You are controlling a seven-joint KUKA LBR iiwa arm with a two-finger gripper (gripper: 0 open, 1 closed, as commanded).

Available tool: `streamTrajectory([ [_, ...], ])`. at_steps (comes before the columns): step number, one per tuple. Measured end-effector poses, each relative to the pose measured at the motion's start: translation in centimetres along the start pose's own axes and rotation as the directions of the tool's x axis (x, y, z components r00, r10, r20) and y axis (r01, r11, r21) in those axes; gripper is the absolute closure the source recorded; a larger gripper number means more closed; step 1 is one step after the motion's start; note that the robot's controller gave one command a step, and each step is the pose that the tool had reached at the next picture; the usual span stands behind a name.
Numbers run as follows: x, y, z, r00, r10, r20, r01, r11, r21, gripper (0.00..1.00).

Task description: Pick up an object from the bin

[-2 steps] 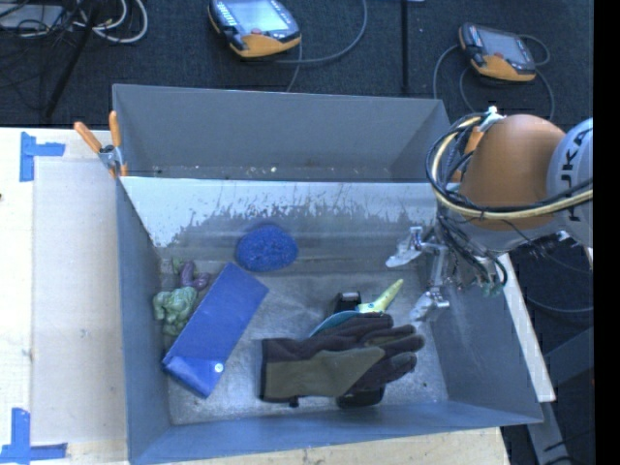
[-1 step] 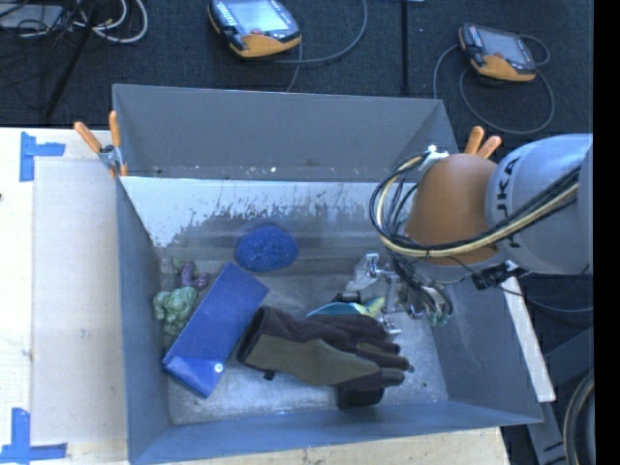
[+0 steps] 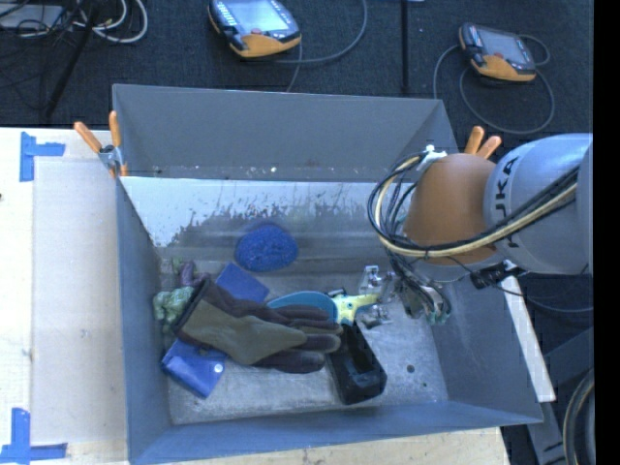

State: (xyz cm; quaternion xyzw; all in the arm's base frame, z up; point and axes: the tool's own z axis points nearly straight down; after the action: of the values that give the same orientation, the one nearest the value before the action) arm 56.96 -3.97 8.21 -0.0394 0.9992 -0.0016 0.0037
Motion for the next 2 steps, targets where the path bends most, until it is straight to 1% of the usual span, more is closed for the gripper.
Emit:
streamTrajectory([
  [2,-0.01,0.0,-0.01,1.0,-0.001,0.0,0.001,1.0,0.0,1.0],
])
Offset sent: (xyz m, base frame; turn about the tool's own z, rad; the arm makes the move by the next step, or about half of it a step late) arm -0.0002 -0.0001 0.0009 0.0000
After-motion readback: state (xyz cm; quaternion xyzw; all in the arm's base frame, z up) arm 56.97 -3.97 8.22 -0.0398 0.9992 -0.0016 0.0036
